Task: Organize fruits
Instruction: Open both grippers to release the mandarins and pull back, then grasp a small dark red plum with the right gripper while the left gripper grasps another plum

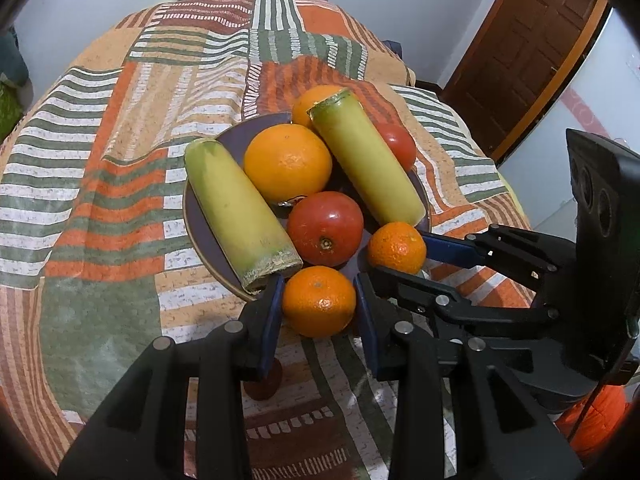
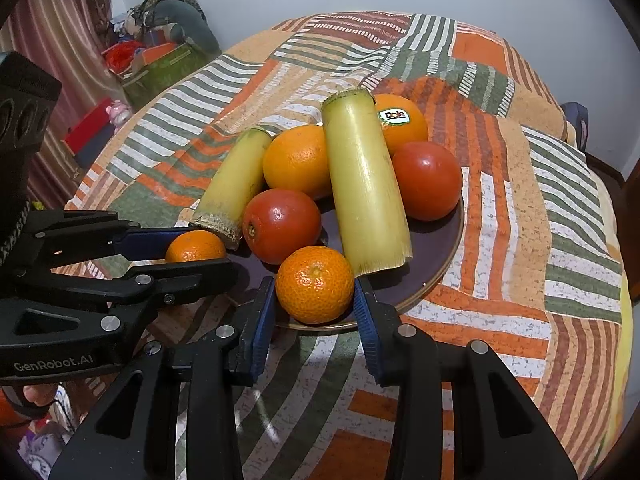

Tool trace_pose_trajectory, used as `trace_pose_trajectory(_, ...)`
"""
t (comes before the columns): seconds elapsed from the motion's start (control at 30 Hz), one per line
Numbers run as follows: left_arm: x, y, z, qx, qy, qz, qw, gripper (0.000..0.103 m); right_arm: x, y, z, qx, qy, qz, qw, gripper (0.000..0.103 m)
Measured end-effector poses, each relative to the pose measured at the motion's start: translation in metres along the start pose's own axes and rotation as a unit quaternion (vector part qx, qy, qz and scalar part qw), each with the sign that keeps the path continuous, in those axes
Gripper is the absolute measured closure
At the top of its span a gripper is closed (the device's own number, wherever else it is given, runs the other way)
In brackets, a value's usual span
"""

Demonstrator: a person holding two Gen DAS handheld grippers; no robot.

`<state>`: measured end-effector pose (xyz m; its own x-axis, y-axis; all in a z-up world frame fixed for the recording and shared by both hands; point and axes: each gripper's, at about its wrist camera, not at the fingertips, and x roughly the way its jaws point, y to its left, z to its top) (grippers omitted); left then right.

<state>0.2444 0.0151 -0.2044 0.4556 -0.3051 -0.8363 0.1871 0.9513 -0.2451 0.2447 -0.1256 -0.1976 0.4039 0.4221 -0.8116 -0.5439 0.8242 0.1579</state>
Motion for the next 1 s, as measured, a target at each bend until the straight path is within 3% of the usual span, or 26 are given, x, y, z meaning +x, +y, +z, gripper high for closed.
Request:
trace_pose_trajectory(0.13, -0.002, 0.002, 0.000, -0.003, 0.002, 0.004, 1.0000, 0.068, -0.001, 0.000, 0.001, 0.001, 0.004, -0.002, 1.000, 0.064)
trace_pose_trajectory(0.23, -0.009, 0.004, -0.002, -0.003, -0.008, 0.013, 0.9999, 0.066, -0.005, 0.000, 0.001, 0.006, -0.001, -0.001, 1.000, 0.054)
trace_pose_trajectory(0.3, -0.015, 0.004, -0.004, -0.002, -0.017, 0.018, 0.9997, 0.056, -0.008, -0.001, 0.000, 0.009, -0.005, -0.002, 1.000, 0.049)
trace_pose_trajectory(0.57, -0.039, 0.007, -0.007, 0.006, -0.047, 0.034, 0.9983, 0.052, -0.024, 0.005, -0.007, 0.002, -0.015, -0.007, 1.000, 0.049)
trace_pose_trajectory(1.0, -0.008, -0.002, -0.032, 0.023, 0.008, 0.020, 0.9995, 0.053, -0.027, 0.006, -0.020, -0.004, -0.009, -0.004, 1.000, 0.049)
